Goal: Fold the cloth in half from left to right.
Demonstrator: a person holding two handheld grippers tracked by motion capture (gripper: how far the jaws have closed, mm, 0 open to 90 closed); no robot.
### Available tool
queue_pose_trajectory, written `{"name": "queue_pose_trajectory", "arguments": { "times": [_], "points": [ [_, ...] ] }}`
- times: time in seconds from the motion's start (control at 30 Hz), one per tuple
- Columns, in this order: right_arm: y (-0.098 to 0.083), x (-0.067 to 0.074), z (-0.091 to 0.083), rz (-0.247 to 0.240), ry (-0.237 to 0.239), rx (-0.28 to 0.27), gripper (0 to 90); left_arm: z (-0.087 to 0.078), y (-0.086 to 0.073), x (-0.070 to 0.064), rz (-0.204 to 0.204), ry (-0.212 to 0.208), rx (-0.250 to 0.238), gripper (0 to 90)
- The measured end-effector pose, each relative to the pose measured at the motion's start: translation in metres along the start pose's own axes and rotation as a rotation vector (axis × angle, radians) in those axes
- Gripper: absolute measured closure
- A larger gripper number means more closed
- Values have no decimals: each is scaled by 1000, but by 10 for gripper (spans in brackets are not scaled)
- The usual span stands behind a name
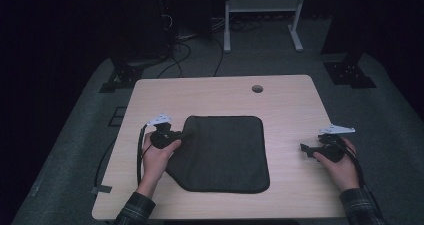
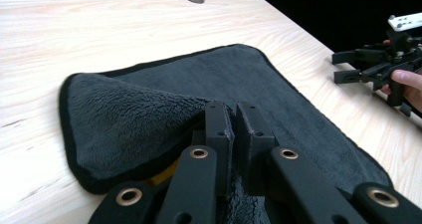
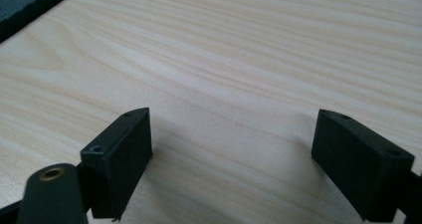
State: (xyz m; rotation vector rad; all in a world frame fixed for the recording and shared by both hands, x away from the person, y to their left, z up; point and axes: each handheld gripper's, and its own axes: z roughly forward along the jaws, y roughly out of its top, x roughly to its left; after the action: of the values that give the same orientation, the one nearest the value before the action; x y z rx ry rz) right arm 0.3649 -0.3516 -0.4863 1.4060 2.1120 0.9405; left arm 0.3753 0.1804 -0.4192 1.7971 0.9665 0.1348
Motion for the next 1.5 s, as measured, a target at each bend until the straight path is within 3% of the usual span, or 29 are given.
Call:
{"name": "queue_pose_trajectory", "arguments": {
  "times": [0.4,0.67,1.0,1.33,1.5],
  "points": [
    [0,0,0,0,1,0,150,33,12,-22,43,-58,23,845],
    [0,0,0,-1,2,-1,150,60,18,-36,73,-99,64,846],
    [0,0,0,-1,2,0,150,94,18,-52,94,-143,126,844],
    [0,0,0,0,2,0,150,122,23,-67,96,-173,141,845],
    [0,0,0,-1,2,0,150,140,24,-74,105,-186,172,845]
  ]
}}
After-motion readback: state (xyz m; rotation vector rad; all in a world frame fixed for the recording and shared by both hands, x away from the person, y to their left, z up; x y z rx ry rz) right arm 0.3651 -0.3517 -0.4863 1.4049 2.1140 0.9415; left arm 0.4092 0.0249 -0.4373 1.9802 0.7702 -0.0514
